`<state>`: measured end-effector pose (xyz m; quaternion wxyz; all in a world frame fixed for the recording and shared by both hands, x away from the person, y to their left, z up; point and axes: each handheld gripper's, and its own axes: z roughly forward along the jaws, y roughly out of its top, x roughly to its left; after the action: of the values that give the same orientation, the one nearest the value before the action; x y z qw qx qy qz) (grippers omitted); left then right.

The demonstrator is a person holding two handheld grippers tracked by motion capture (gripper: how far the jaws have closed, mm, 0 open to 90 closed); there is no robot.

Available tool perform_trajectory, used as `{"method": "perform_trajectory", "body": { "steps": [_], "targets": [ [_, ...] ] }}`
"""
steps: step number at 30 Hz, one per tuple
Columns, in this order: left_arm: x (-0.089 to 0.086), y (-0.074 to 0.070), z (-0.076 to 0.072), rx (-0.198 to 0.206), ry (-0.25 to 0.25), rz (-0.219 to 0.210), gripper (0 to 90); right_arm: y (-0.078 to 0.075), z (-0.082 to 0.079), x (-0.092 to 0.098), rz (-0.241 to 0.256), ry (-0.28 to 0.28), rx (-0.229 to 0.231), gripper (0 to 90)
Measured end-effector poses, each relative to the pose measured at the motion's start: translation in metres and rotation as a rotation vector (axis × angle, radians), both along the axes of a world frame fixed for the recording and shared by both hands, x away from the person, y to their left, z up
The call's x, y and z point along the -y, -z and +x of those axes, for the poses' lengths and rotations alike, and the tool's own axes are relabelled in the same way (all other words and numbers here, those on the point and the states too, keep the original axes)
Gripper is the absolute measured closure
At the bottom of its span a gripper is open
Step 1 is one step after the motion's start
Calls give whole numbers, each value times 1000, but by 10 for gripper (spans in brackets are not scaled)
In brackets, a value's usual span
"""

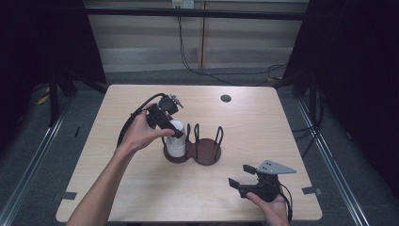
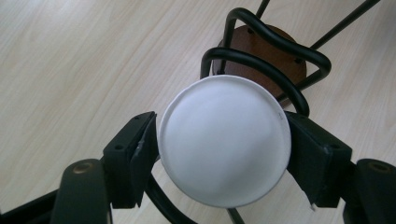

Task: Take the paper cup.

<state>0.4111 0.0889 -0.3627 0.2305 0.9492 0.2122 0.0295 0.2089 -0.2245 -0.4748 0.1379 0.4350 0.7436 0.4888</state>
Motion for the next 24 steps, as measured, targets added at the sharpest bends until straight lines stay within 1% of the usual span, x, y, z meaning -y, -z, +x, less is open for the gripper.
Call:
{"method": "perform_trajectory", "body": {
  "steps": [1,2,3,4,9,11,15,16,17,18,19,21,22,24],
  "targets": [
    [1,0,0,-7,-4,2,296,0,0,0,1,-2,4,182],
    [1,1,1,-13,6,14,296,0,0,0,-1,-2,3,182],
    [1,1,1,-13,6,14,302,0,0,0,-1,-2,3,182],
    [2,2,0,-19,-9,23,314,0,0,0,-1,-2,-2,182],
    [3,2,0,-16,-11,27,329,0,0,-2,-8,-12,-1,182],
    [3,2,-1,-15,-17,21,332,0,0,-2,-9,-12,-3,182],
    [2,-1,0,-9,-2,18,338,1,0,-1,-6,-8,-9,182],
    [0,-3,0,-5,-12,2,339,1,0,-1,-6,-7,-5,183],
    [0,-3,0,-5,-12,2,340,1,0,-1,-6,-7,-5,183],
    [0,-4,-1,-6,-1,0,340,0,0,-1,-10,-6,-5,183],
    [0,-4,-1,-6,-1,0,341,0,0,-1,-10,-6,-5,183],
    [-1,-5,-1,-10,-2,1,342,1,0,-2,-12,-10,-5,184],
    [-2,-6,-1,-10,-7,-8,342,1,0,-2,-12,-11,-7,184],
    [-2,-7,-2,-8,-12,-11,345,1,1,-2,-12,-10,-6,184]
  ]
}}
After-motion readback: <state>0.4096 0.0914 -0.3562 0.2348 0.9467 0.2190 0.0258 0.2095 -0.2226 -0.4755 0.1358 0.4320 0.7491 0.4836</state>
